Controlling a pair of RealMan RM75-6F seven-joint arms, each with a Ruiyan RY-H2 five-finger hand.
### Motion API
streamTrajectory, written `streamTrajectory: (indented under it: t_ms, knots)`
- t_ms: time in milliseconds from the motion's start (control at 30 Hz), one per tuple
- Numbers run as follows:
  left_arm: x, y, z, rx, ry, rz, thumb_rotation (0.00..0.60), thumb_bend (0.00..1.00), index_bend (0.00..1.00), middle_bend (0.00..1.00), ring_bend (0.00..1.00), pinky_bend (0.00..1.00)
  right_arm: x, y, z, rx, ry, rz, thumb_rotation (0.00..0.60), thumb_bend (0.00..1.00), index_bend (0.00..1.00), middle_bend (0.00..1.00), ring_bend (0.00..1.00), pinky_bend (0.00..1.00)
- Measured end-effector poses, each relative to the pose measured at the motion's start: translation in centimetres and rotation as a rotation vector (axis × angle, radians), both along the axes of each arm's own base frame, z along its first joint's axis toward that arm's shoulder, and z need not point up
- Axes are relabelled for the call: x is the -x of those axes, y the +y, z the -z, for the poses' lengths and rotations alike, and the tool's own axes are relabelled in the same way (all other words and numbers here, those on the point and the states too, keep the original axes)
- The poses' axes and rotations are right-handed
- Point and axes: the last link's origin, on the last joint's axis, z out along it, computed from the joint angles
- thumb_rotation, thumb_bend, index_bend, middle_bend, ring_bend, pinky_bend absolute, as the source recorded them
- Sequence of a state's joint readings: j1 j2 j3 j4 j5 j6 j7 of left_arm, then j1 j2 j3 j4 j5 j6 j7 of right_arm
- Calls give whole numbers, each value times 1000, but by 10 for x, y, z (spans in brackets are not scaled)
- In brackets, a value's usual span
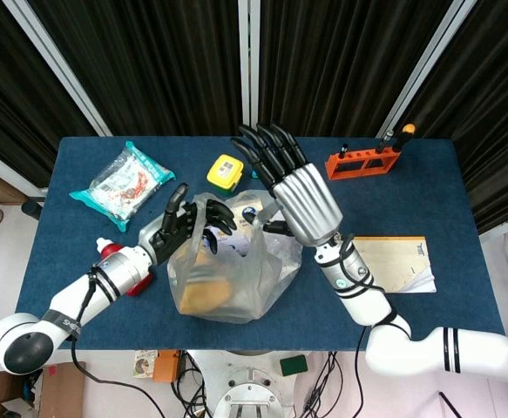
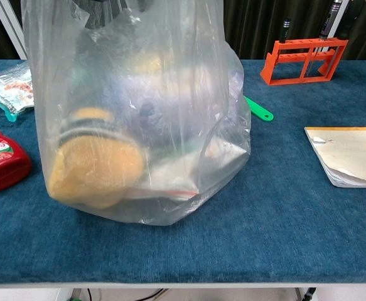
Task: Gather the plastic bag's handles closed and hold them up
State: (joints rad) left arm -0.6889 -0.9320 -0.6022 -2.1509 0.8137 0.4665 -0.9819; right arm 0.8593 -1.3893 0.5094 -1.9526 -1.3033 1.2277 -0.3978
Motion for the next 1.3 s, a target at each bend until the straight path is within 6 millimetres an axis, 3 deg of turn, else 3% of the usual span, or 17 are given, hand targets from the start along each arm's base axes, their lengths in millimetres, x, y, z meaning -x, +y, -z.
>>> streamTrajectory:
  t_ms: [400, 667, 933, 1300]
  knots:
    - [-7, 4, 16, -71, -59, -54, 0, 20, 313, 313, 284, 448, -3, 2, -1, 18, 23, 10, 600, 101, 0, 0, 0, 0]
    - [-18, -2, 25, -91, -79, -66, 1, 19, 182, 251, 224, 376, -7, 2, -1, 30, 27, 5, 600, 101, 0, 0, 0, 0]
    - [-30, -9, 30, -60, -106, -69, 54, 18, 57, 157, 131, 296, -13, 2, 4, 63, 52, -11, 600, 101, 0, 0, 0, 0]
    - [-36, -6, 21, -54, -152, -92, 123, 18, 56, 156, 131, 295, -18, 5, 11, 86, 59, -16, 600, 101, 0, 0, 0, 0]
